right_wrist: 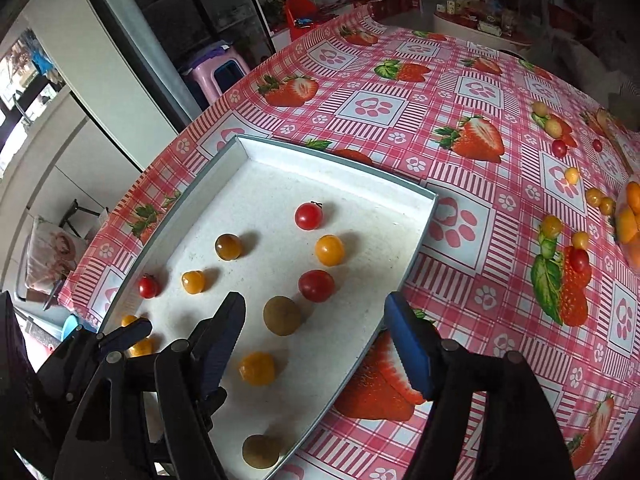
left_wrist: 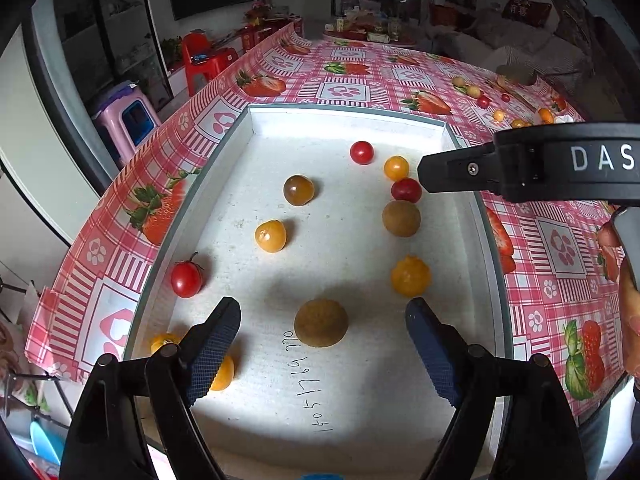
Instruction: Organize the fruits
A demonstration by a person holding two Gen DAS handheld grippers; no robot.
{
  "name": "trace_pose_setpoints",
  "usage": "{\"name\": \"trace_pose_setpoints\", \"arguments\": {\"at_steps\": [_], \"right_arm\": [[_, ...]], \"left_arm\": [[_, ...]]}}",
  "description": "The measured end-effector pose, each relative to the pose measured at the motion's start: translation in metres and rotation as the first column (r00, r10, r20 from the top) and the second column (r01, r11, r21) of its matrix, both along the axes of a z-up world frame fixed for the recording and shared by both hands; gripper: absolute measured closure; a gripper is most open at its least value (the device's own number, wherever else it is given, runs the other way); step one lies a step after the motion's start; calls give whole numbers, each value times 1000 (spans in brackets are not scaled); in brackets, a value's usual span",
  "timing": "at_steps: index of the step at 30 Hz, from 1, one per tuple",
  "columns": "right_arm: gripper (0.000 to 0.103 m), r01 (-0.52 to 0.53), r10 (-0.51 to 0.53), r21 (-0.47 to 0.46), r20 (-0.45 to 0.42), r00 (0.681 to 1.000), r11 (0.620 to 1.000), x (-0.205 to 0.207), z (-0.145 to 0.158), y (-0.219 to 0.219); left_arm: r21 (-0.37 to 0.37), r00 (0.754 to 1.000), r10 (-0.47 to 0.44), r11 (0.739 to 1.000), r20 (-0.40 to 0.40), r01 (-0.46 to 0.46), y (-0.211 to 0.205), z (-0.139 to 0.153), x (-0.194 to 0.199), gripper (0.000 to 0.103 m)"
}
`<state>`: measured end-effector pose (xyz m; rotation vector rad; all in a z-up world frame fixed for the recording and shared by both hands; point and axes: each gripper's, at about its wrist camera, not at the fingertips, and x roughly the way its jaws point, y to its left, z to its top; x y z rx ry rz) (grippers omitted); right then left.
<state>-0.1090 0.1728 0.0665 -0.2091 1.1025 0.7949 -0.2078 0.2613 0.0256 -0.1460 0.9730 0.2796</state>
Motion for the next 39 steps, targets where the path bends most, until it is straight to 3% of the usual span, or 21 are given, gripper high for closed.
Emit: {"name": "trace_pose_setpoints", "arguments": {"at_steps": [2, 4, 10, 11, 18, 39], "right_arm": [[21, 1, -1, -17, 14, 1000, 1000, -4, 4, -6], [19, 3, -2, -40, 16, 1000, 999, -8, 5, -10], [7, 22, -21, -57, 30, 999, 998, -20, 7, -23], [0, 25, -23, -61, 36, 999, 998, -22, 8, -25], [0, 48, -44, -55, 68, 997, 997, -35, 14, -38], [0, 74, -69, -34, 136, 988, 997, -75, 14, -61]], "left_arm": [[-3, 1000, 21, 1000, 6, -21, 2, 3, -2, 17], [-18, 999, 40, 999, 9, -40, 4, 5, -4, 0], [-45, 995, 93, 995, 44, -91, 9, 13, -15, 0], [-38, 994, 104, 994, 45, -102, 10, 14, -16, 0], [-15, 983, 182, 983, 38, -182, 16, 19, -25, 0], [40, 986, 165, 985, 33, -166, -2, 20, -44, 0]]}}
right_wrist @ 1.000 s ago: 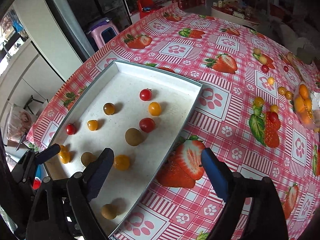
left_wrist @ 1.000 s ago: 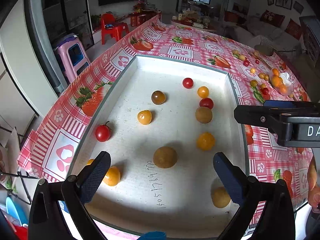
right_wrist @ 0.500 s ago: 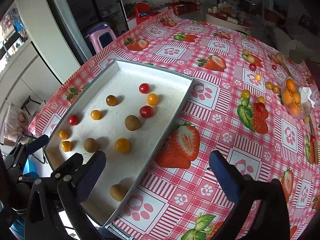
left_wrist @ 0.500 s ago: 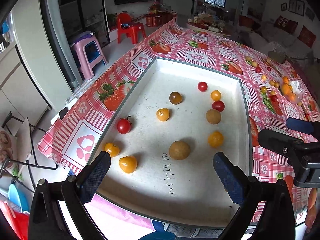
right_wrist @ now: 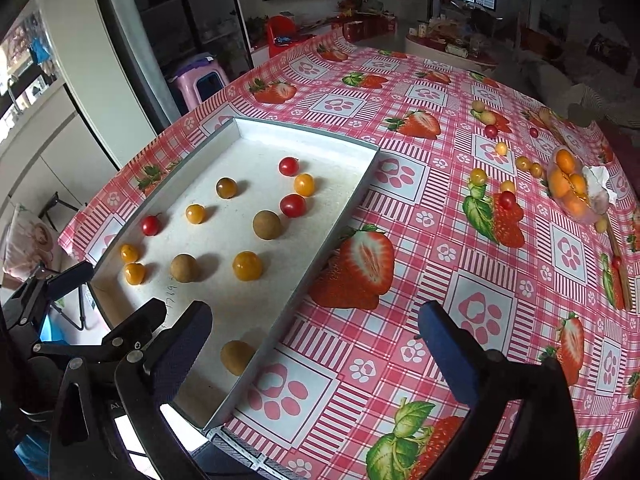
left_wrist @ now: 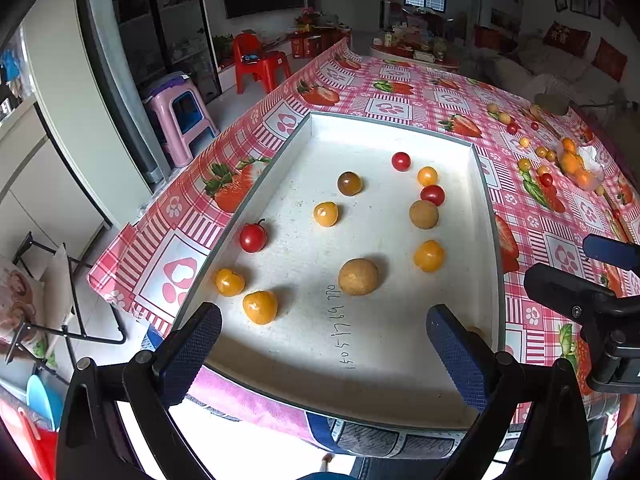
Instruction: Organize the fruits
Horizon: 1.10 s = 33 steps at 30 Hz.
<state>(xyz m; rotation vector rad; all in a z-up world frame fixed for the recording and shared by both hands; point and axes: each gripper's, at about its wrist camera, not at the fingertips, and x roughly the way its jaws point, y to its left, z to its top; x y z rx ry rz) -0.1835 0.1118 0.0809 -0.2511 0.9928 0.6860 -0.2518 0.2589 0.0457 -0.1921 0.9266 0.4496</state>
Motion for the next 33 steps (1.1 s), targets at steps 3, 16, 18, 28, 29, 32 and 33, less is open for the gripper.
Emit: {"name": "trace_pose_setpoints", "arguments": {"at_steps": [3, 16, 18, 28, 29, 32, 33], "right_arm": [[0, 7, -7, 3, 2, 1000, 1000, -4, -1, -3], [0, 38, -38, -1, 29, 999, 999, -27, -3, -11], [0, 41, -41, -2, 24, 999, 999, -29, -4, -13], [0, 30, -29, -20, 41, 999, 999, -39, 4, -13], [0, 28, -27, -19, 42, 999, 999, -39, 5, -13], [0, 21, -20, -18, 34, 999, 1000, -37, 4, -9], [0, 17, -16, -16, 31, 999, 1000, -35, 3, -8]], "left_arm": [[10, 1000, 1, 1000, 1, -1, -2, -1, -2, 0], [69, 1000, 10, 998, 9, -10, -8, -1, -8, 0], [48, 1000, 9, 999, 15, -10, -8, -2, -9, 0], [22, 999, 30, 999, 21, -30, -5, -5, -13, 0], [21, 999, 32, 999, 15, -33, -4, -6, -12, 0], [16, 1000, 30, 999, -2, -30, -2, -9, -11, 0], [22, 1000, 30, 999, -3, -30, -2, -9, -10, 0]]}}
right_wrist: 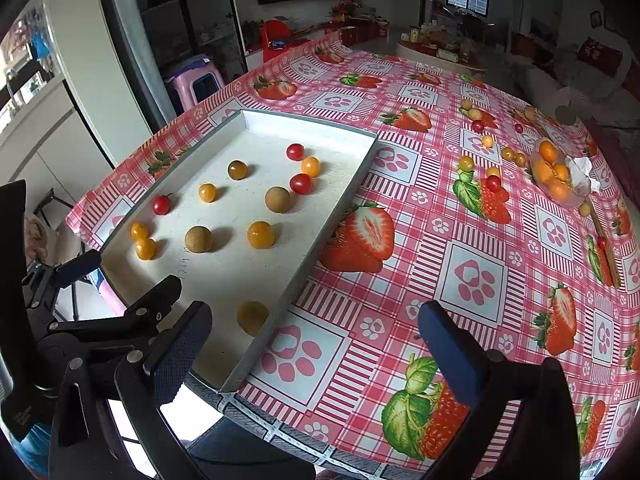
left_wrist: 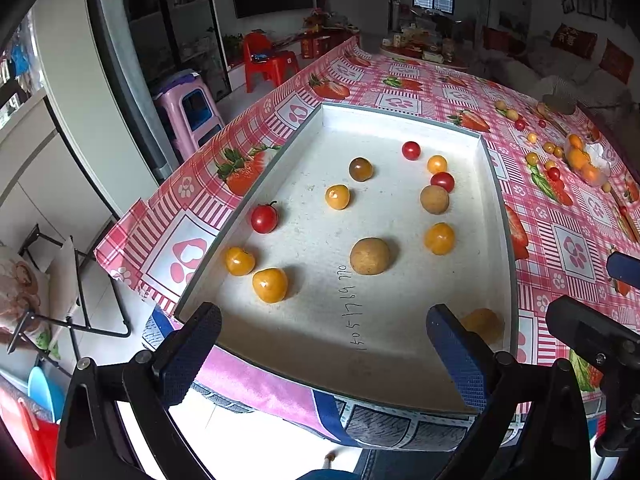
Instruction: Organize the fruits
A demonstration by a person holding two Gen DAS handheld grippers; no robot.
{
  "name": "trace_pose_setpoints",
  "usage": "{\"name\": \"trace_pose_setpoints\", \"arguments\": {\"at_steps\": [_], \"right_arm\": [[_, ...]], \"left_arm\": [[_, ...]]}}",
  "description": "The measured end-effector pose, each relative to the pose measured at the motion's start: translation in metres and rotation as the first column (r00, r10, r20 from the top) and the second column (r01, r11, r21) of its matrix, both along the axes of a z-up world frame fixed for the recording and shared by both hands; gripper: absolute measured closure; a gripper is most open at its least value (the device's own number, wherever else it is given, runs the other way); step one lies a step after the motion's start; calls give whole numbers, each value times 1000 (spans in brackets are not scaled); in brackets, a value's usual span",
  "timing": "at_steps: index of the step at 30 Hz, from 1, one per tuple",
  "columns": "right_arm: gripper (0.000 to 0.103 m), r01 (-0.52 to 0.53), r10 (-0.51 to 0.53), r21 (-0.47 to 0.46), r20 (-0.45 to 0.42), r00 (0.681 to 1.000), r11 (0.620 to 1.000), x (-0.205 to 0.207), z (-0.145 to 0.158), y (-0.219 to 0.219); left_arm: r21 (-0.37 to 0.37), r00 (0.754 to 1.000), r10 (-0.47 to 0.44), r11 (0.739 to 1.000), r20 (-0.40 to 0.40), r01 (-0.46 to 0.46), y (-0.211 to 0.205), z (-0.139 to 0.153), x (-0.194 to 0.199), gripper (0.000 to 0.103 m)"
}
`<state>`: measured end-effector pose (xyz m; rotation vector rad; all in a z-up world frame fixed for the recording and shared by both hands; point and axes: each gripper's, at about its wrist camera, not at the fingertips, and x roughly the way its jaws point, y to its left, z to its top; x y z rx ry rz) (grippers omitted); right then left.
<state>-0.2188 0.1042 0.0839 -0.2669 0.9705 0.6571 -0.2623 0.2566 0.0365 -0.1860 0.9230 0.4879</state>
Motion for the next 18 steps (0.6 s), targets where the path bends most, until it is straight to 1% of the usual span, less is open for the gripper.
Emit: {"name": "trace_pose_setpoints", "arguments": {"at_steps": [3, 8, 13, 15, 18], "right_arm": [[0, -10, 10, 2, -2, 1000, 1000, 2, -2, 5], [0, -8, 8, -9, -4, 1000, 1000, 2, -8, 3], [0, 8, -8, 7, -17, 1000, 1000, 7, -10, -1], [0, 8, -7, 9, -21, 1000, 1000, 6, -10, -2], [0, 7, -7, 8, -24, 1000, 1000, 8, -12, -4]], "left_arm": [[4, 1000, 7, 1000, 5, -7, 1, 0, 1, 0], [4, 1000, -5, 1000, -14, 6, -1, -3, 6, 0], [11, 1000, -7, 1000, 8, 7, -3, 1, 6, 0], [25, 1000, -9, 1000, 22, 9, -4, 3, 4, 0], [40, 1000, -14, 999, 14, 13, -7, 4, 5, 0]]}}
